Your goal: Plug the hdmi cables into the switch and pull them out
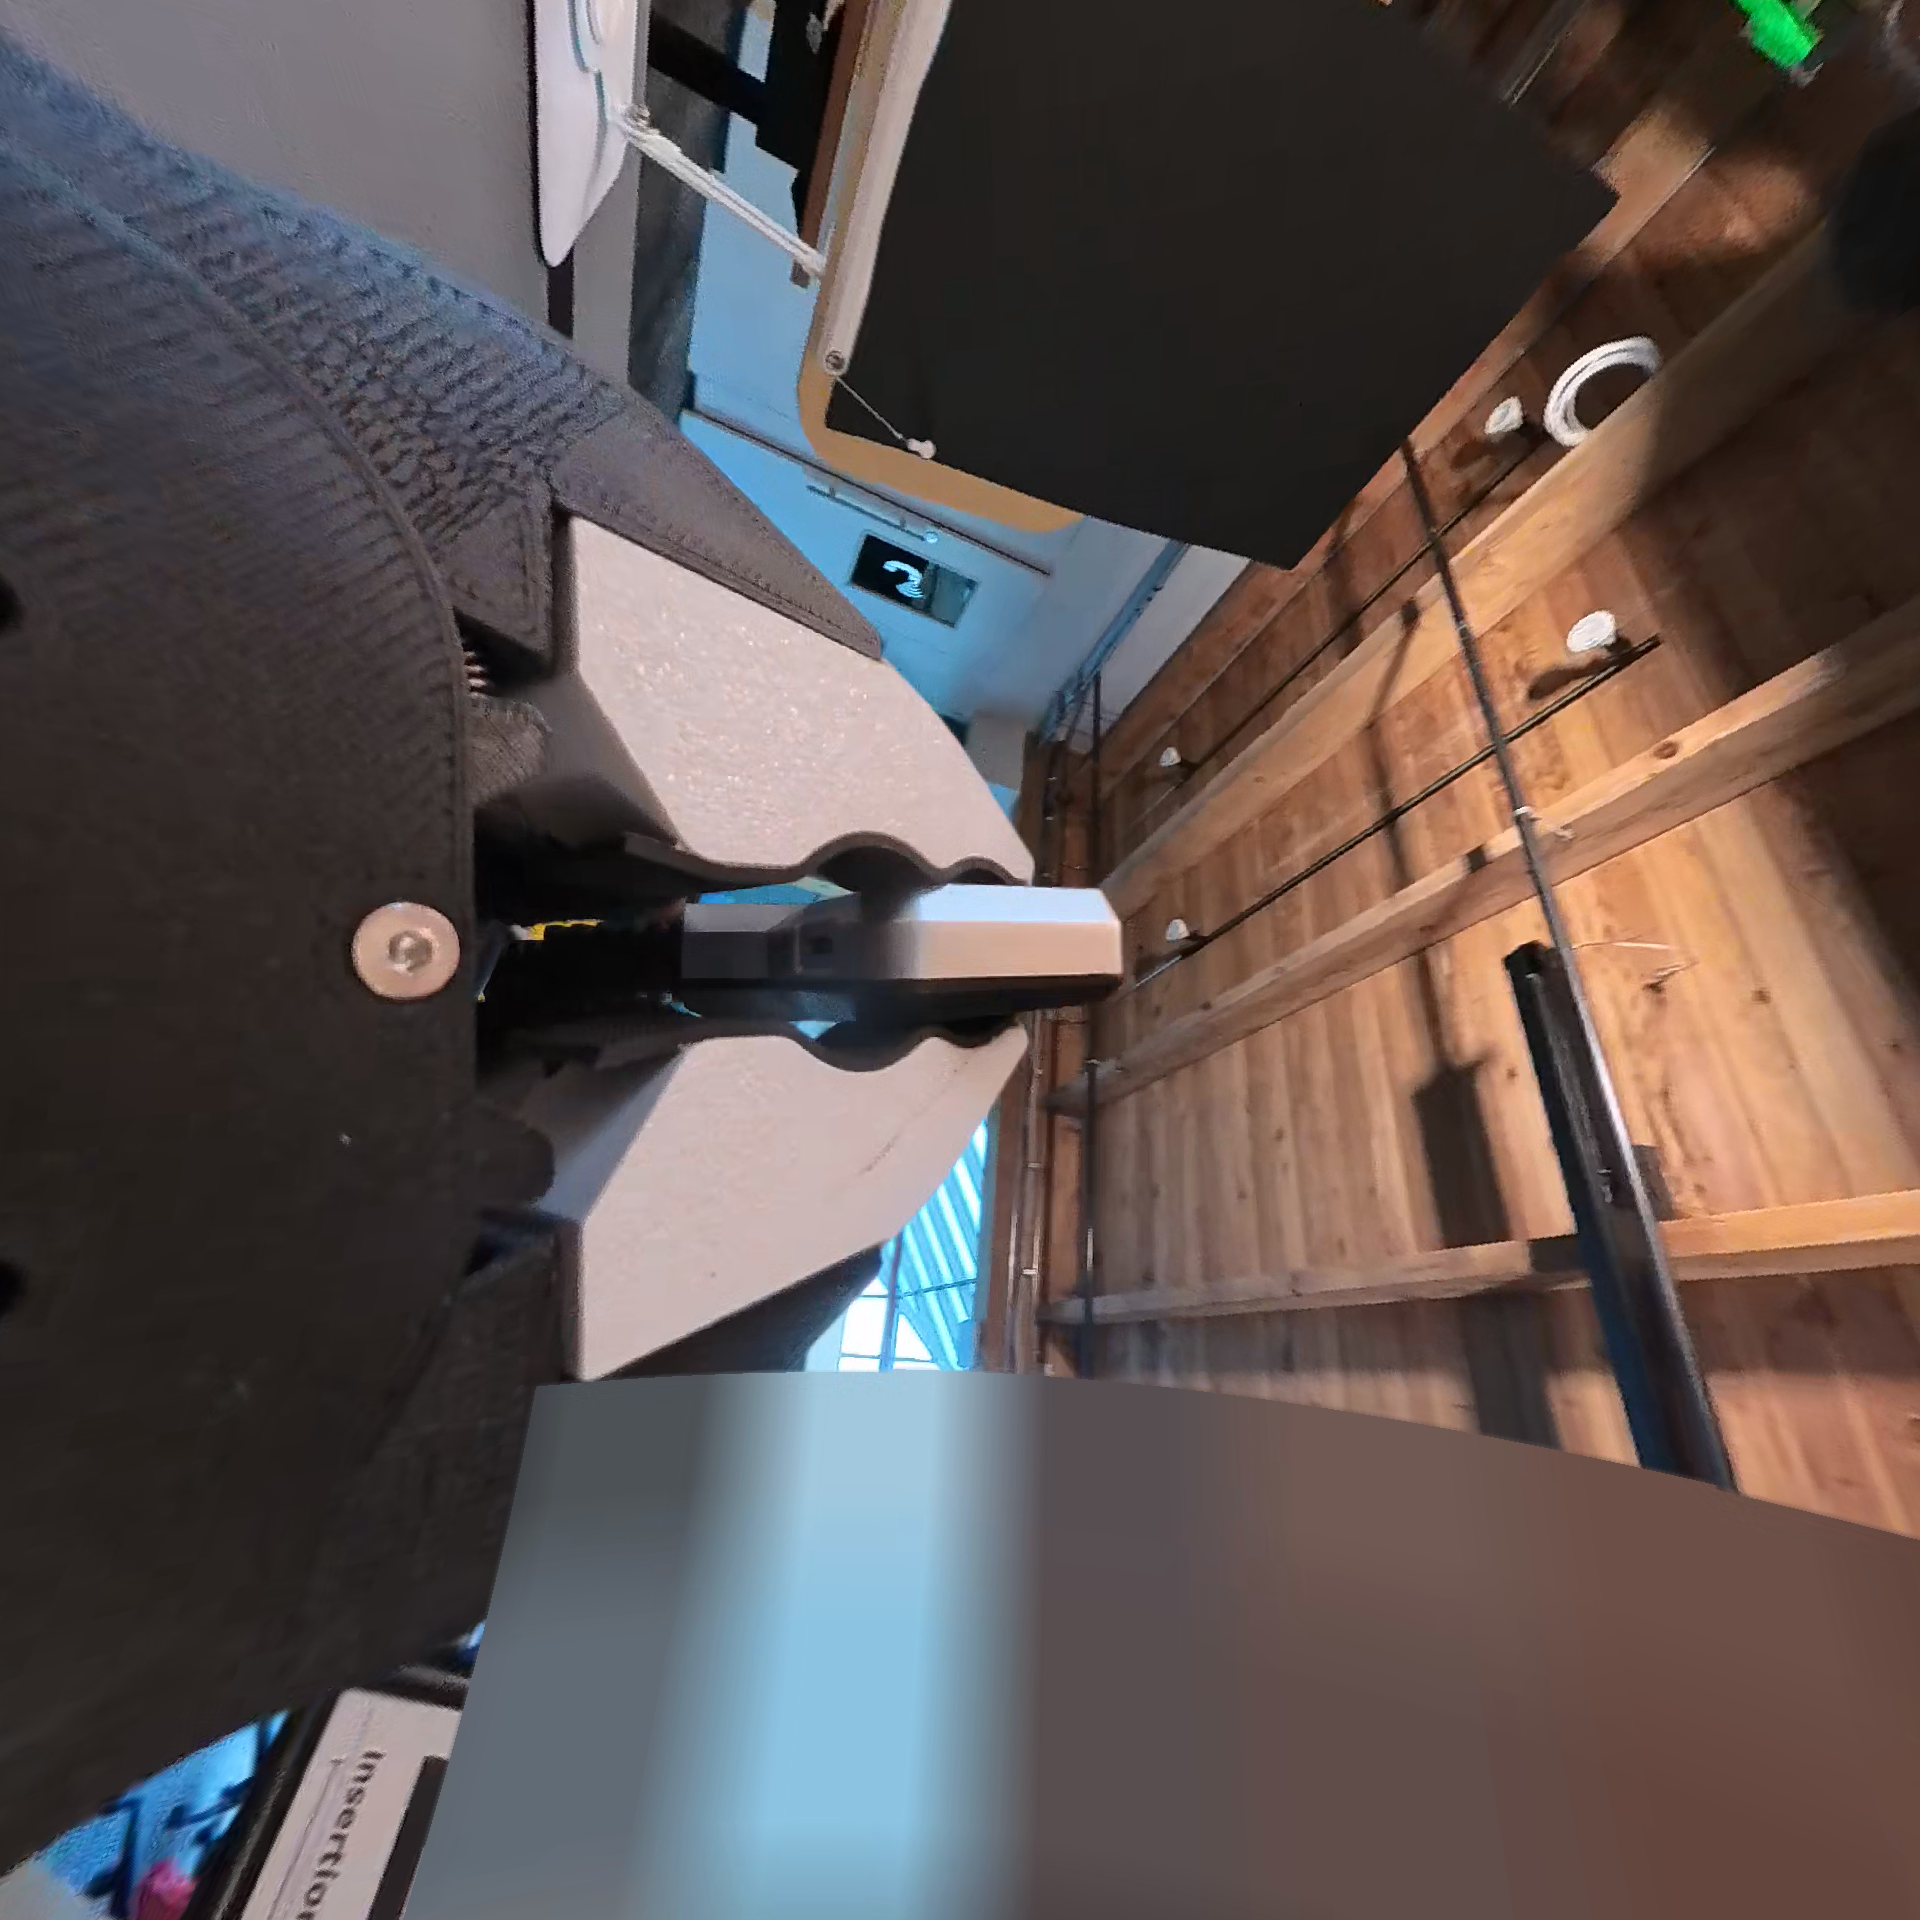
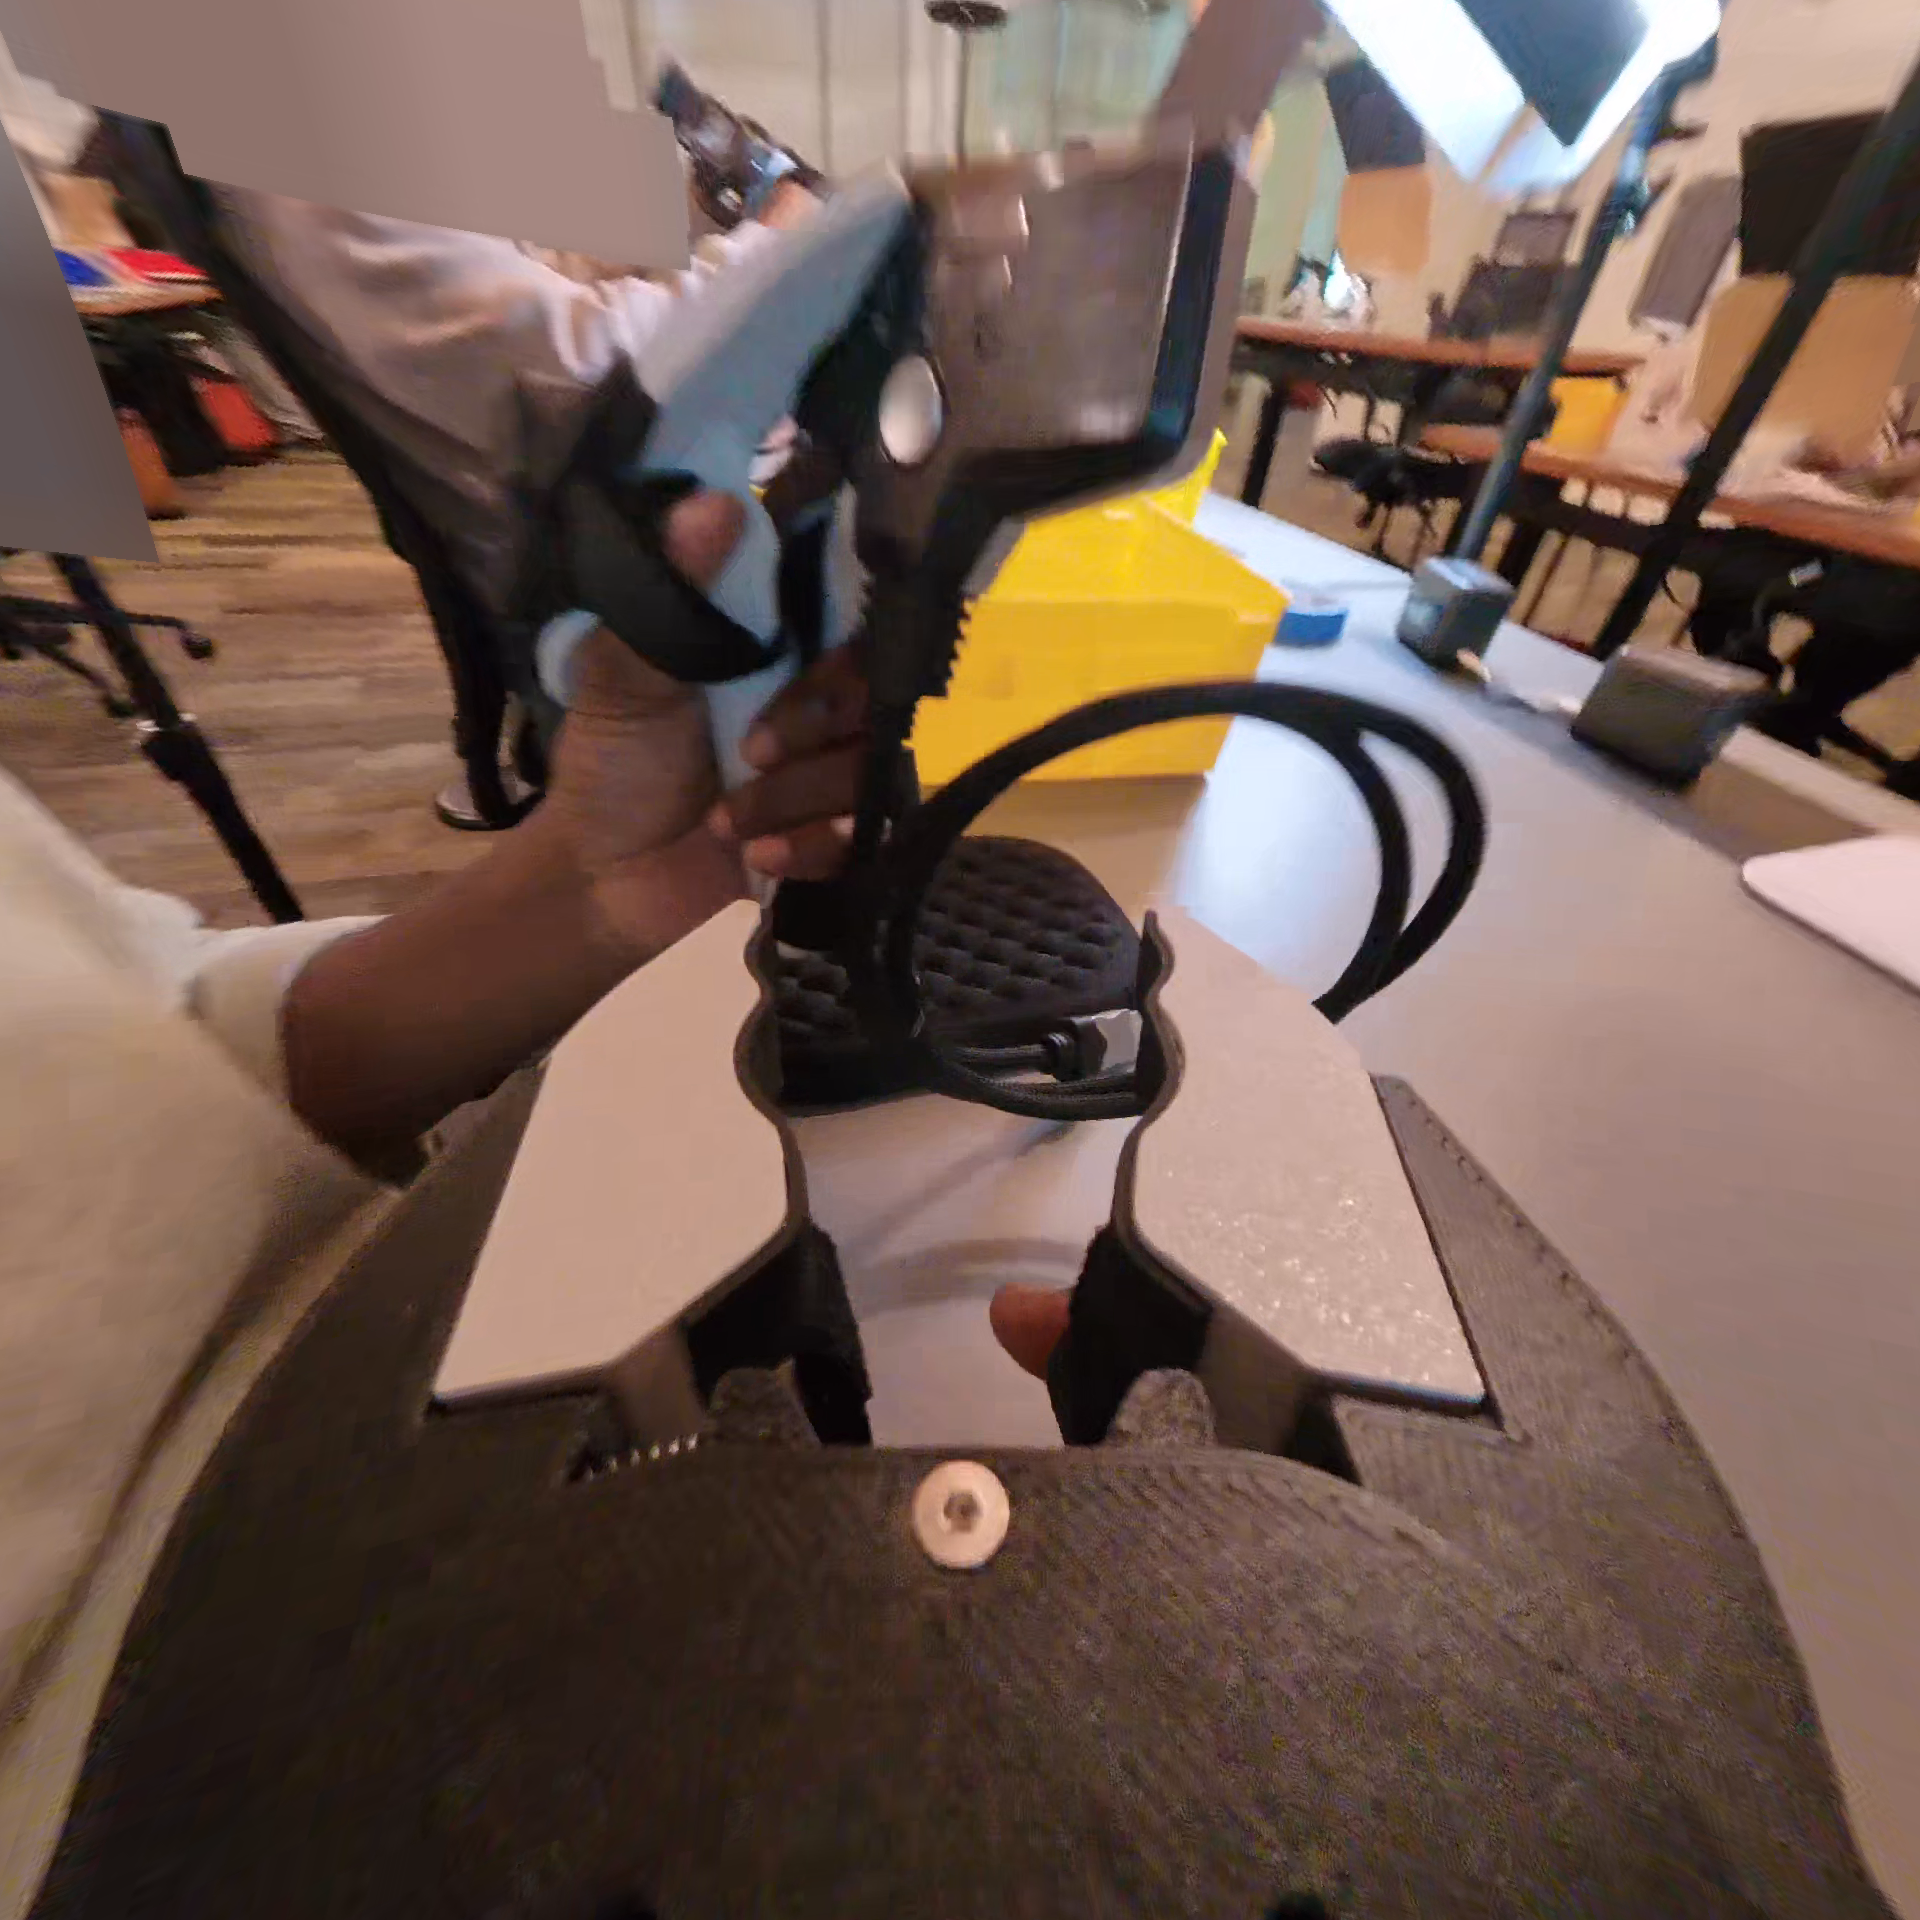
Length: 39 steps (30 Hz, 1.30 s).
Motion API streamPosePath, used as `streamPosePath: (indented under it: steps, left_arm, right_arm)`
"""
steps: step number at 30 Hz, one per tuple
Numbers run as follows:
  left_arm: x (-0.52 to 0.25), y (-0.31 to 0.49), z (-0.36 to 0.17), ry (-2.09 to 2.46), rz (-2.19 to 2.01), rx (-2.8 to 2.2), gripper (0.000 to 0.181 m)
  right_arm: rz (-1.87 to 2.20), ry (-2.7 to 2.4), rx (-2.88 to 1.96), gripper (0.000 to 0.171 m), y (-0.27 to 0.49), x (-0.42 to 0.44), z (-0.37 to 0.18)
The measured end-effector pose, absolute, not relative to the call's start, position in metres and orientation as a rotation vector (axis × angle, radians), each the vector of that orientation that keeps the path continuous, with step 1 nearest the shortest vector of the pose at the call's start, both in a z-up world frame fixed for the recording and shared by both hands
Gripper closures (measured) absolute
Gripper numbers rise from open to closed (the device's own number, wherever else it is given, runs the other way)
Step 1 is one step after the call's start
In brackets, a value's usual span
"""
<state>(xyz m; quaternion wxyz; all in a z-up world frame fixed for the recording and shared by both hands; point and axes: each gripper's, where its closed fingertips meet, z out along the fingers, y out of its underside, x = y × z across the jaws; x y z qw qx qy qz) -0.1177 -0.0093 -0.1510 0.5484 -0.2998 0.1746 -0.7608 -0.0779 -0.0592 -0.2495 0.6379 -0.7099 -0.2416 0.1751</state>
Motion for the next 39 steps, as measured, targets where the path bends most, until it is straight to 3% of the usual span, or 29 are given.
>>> streamPosePath:
  steps: [5,13,16,22,25,29,39]
  left_arm:
    - [-0.111,-0.029,-0.15,0.455,-1.883,-0.666,0.161]
    - [-0.093,-0.04,-0.156,0.535,-1.968,-0.743,0.161]
    - [-0.08,-0.051,-0.162,0.622,-1.897,-0.792,0.161]
    - [-0.076,-0.061,-0.161,0.685,-1.737,-0.763,0.161]
    - [-0.078,-0.065,-0.158,0.755,-1.67,-0.737,0.151]
    - [-0.092,-0.055,-0.149,0.72,-1.575,-0.688,0.14]
    - [-0.101,0.016,-0.175,0.639,-1.371,-0.831,0.147]
  right_arm:
    - [0.518,-0.624,-1.6,0.113,-0.047,-0.115,-0.272]
    - [0.657,-0.695,-1.428,0.133,-0.072,-0.117,-0.248]
    - [0.657,-0.6,-1.48,0.149,-0.066,-0.103,-0.249]
    - [0.575,-0.585,-1.55,0.158,-0.066,-0.095,-0.254]
    - [0.491,-0.582,-1.519,0.16,-0.068,-0.085,-0.245]
    - [0.409,-0.566,-1.48,0.161,-0.077,-0.066,-0.226]
    - [0.015,-0.434,-1.425,0.161,-0.127,0.057,-0.129]
